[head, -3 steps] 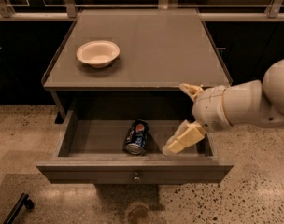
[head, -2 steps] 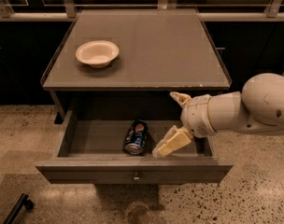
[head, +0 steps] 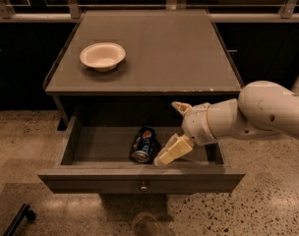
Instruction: Pick pepsi can from top drawer and place on counter
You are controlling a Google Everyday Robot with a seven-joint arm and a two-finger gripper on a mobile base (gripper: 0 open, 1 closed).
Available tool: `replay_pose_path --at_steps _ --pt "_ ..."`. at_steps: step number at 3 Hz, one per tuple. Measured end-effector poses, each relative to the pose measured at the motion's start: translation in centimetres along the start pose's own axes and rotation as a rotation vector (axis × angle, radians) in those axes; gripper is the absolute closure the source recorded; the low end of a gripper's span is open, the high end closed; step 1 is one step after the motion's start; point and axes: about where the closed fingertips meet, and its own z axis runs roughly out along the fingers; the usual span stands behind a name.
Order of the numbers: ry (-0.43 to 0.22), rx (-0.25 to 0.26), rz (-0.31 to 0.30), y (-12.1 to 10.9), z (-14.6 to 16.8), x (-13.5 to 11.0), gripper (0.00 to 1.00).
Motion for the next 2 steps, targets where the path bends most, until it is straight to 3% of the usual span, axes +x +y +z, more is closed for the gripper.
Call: replay_pose_path --at_steps 1,2 --pt "-0.019 -0.037 0.064 0.6 2.0 1.5 0.00" --pt "-0.043 -0.084 0.161 1.0 6.8 3.3 0.00"
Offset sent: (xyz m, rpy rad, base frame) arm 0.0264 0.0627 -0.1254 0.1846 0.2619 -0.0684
